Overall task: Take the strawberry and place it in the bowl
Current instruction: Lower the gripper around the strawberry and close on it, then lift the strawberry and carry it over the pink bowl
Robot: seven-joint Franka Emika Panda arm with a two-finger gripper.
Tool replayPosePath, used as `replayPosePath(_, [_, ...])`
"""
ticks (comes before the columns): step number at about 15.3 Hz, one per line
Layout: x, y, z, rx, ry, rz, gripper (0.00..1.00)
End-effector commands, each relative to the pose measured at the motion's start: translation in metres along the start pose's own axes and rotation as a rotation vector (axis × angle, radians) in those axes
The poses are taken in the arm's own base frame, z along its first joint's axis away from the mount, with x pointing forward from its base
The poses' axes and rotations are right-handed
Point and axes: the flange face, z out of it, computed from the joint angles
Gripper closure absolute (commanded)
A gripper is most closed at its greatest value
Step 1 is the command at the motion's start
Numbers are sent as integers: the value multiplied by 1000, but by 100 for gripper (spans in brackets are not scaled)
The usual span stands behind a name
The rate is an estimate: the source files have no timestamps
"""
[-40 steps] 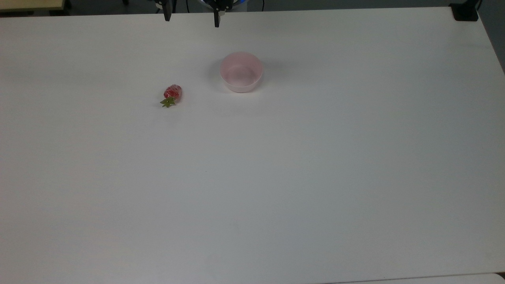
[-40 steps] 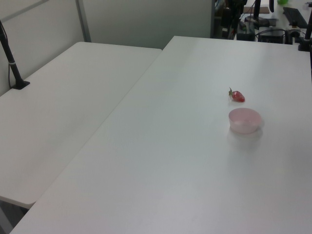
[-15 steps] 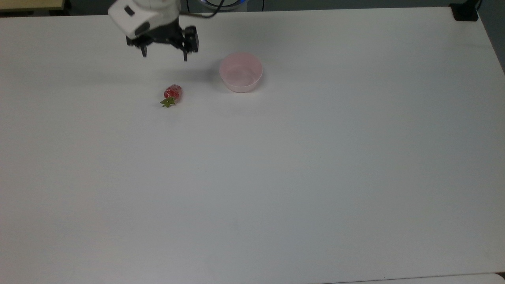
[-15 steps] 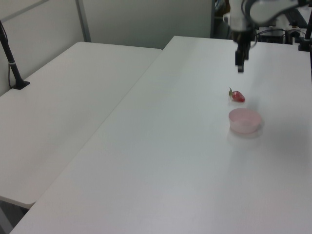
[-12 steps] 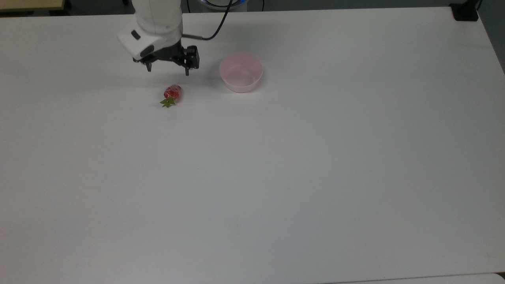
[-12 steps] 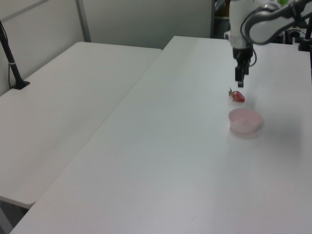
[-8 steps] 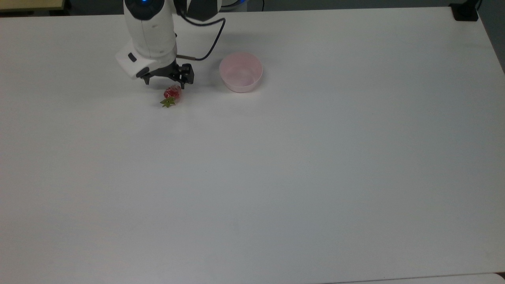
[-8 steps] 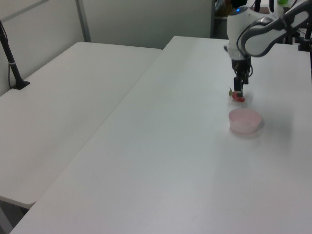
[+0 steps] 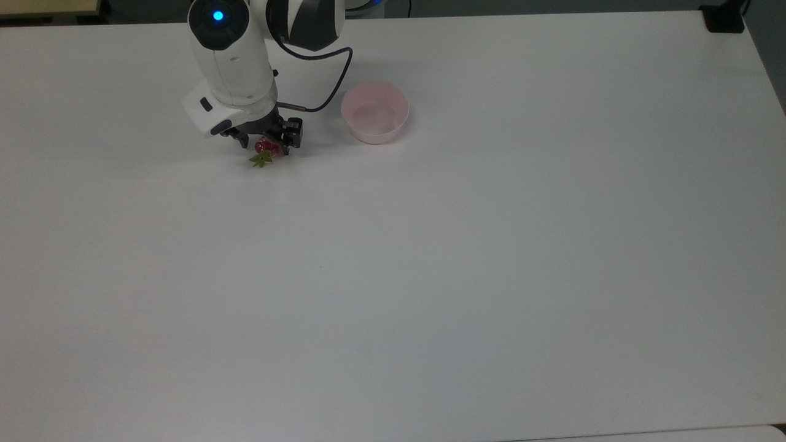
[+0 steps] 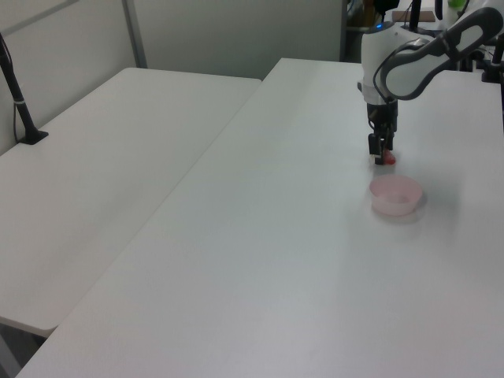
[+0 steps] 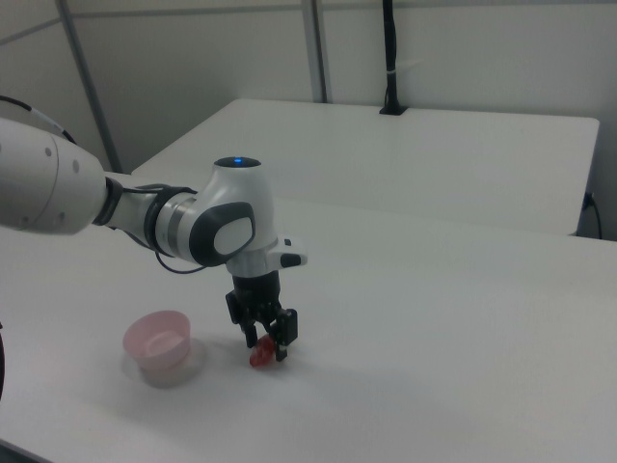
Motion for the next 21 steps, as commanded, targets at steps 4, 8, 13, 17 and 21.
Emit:
replayPosePath(4, [3,-21,-25,32,42,9,92])
replayPosePath(8, [-10,-34,-59,32,8,-21,93])
replayPosePath(13, [-62,-110,-103,-1,-147,-112,93])
replayPosePath(17, [-68,-153,-85,-23,-188,-97,93])
replayPosePath(21, [-62,-177,-55,-31,-202,-84,90])
